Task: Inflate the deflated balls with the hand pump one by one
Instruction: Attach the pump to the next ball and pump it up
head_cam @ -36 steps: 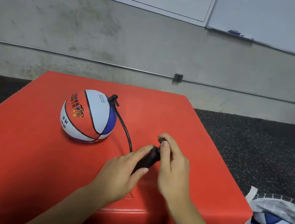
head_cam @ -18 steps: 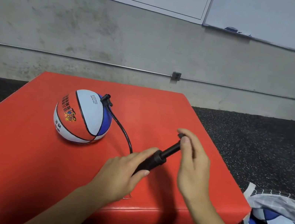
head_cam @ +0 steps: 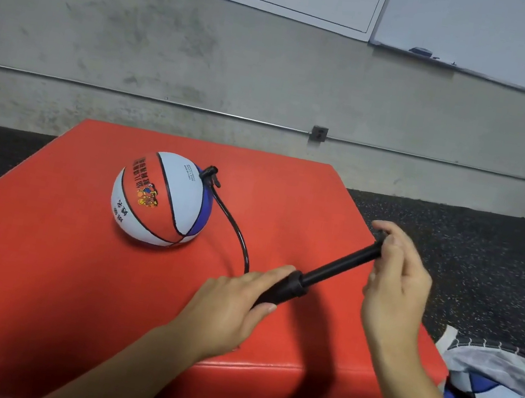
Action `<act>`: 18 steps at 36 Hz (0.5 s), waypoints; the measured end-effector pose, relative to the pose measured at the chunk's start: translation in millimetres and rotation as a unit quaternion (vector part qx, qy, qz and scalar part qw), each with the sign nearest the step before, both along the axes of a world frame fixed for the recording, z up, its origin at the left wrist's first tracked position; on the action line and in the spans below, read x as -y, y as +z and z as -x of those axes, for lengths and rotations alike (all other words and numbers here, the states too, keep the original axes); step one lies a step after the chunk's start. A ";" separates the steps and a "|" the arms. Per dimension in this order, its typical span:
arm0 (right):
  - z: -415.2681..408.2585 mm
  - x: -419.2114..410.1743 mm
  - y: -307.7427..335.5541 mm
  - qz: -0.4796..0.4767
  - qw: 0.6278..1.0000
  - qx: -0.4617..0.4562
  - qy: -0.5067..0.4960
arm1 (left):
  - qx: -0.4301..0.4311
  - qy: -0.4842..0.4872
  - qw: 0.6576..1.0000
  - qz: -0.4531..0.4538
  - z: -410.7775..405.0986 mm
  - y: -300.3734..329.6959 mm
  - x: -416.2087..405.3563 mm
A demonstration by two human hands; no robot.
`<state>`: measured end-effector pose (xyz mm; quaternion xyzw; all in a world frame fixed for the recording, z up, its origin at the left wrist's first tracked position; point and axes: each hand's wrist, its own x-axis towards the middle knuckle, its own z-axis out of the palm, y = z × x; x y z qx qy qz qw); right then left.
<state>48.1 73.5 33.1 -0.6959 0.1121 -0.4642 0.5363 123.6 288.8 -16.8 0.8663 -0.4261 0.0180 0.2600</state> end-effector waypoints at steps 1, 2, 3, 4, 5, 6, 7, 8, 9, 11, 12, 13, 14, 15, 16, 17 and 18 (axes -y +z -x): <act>-2.0 -6.1 -3.1 0.019 1.000 -0.016 0.005 | 0.000 0.002 1.000 0.005 -0.5 -0.2 -0.7; -3.5 -13.9 -5.5 0.041 0.999 -0.031 0.009 | -0.001 0.004 1.000 0.011 -1.5 -0.4 -1.6; -4.6 -22.4 -7.3 0.062 0.997 -0.042 0.012 | -0.005 0.005 1.000 0.017 -2.5 -0.7 -2.6; -6.0 -29.7 -9.2 0.076 0.996 -0.050 0.016 | -0.010 0.005 1.000 0.023 -3.3 -0.8 -3.6; -7.7 -35.9 -11.0 0.084 0.995 -0.057 0.022 | -0.018 0.005 0.999 0.030 -3.7 -1.0 -4.8; -9.8 -41.4 -12.9 0.090 0.993 -0.066 0.032 | -0.026 0.004 0.999 0.039 -4.3 -1.5 -6.0; -12.4 -45.9 -15.6 0.097 0.991 -0.076 0.041 | -0.033 0.004 0.998 0.048 -4.7 -1.9 -7.1; -14.4 -50.2 -18.7 0.108 0.989 -0.087 0.049 | -0.037 0.004 0.998 0.057 -5.5 -2.7 -8.2; -16.4 -54.5 -22.1 0.120 0.986 -0.099 0.054 | -0.036 0.005 0.997 0.067 -6.3 -3.4 -9.1; -19.4 -62.7 -27.0 0.138 0.981 -0.120 0.063 | -0.037 0.009 0.996 0.080 -8.2 -4.9 -10.9; -21.0 -66.1 -28.4 0.143 0.979 -0.127 0.068 | -0.040 0.011 0.995 0.085 -9.0 -5.7 -11.7; -22.7 -68.8 -28.8 0.147 0.978 -0.131 0.071 | -0.045 0.013 0.995 0.088 -9.5 -6.4 -12.3; -24.5 -70.7 -28.7 0.150 0.977 -0.134 0.071 | -0.050 0.015 0.995 0.089 -10.2 -6.8 -12.7; -26.6 -72.3 -27.8 0.152 0.977 -0.134 0.071 | -0.056 0.018 0.994 0.088 -11.1 -7.0 -13.5; -28.6 -73.6 -26.8 0.152 0.977 -0.132 0.071 | -0.058 0.020 0.994 0.088 -12.0 -6.2 -15.1; -30.8 -74.9 -25.5 0.151 0.978 -0.127 0.071 | -0.055 0.021 0.994 0.087 -13.1 -4.1 -17.7; -32.9 -76.0 -24.2 0.147 0.979 -0.122 0.070 | -0.041 0.021 0.995 0.084 -15.0 -1.3 -20.8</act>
